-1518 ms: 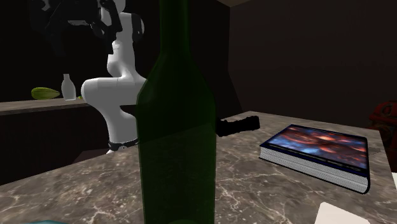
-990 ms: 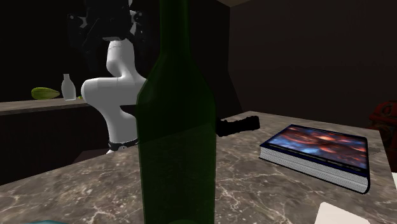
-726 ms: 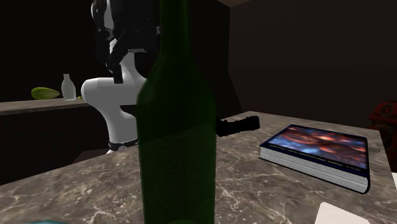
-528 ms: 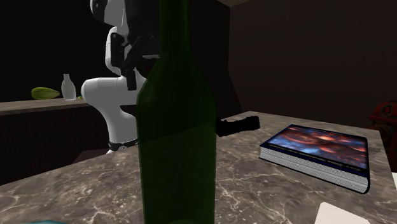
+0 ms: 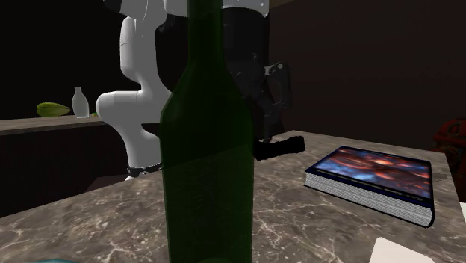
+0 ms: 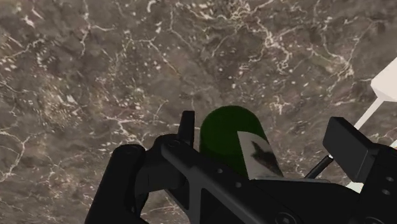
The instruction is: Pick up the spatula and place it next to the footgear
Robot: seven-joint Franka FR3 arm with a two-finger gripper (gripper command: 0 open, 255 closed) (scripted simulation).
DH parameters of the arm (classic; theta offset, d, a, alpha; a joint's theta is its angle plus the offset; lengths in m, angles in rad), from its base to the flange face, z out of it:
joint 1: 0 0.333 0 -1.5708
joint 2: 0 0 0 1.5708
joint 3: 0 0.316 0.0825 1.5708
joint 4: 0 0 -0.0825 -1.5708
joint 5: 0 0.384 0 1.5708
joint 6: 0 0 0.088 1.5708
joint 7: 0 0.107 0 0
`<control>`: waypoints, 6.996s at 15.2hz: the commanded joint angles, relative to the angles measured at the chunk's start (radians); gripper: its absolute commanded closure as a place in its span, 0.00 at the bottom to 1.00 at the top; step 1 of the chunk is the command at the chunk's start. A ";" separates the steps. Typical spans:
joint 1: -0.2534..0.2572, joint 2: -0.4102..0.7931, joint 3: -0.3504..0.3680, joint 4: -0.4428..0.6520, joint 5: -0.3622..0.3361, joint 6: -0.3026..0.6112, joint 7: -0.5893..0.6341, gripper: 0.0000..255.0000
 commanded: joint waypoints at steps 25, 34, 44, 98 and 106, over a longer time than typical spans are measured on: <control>0.146 0.813 -0.012 0.635 -0.444 0.063 0.737 0.00; 0.146 0.813 -0.012 0.635 -0.444 0.062 0.737 1.00; 0.145 0.802 -0.009 0.646 -0.437 0.042 0.732 1.00; 0.104 -0.015 0.060 0.173 -0.046 -0.208 0.635 1.00; 0.178 -0.260 0.044 -0.034 0.060 -0.231 0.632 1.00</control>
